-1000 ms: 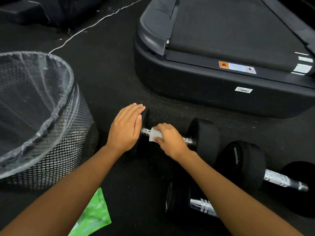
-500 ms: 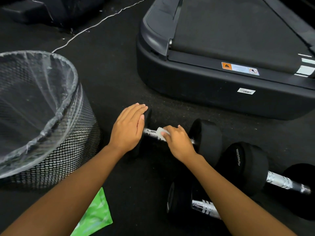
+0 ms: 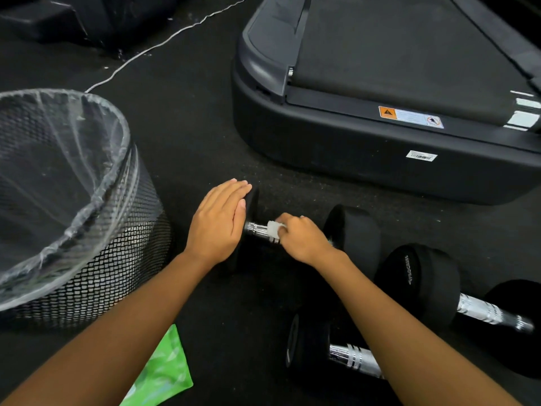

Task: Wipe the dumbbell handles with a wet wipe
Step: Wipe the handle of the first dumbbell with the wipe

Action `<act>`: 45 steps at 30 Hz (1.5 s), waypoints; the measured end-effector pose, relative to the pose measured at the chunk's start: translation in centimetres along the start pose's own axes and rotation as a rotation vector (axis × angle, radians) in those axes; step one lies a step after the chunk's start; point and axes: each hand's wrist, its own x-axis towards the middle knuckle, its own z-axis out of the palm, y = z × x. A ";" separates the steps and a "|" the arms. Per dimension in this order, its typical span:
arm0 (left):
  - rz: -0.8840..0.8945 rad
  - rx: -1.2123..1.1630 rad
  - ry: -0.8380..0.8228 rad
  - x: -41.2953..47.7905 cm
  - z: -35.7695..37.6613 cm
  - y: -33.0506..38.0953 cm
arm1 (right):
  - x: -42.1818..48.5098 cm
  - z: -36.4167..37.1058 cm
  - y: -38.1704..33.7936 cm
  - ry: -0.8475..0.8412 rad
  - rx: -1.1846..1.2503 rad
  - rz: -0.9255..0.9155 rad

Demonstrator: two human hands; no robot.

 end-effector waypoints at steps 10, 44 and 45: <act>-0.001 0.015 -0.004 0.0 0.0 -0.1 | 0.8 2.1 -1.9 0.046 0.033 -0.089; 0.004 0.008 0.006 0.0 -0.1 0.1 | 1.6 -0.6 0.9 -0.201 0.088 0.089; 0.004 0.009 0.005 0.0 -0.1 0.1 | 1.6 -0.8 0.8 -0.213 0.074 0.103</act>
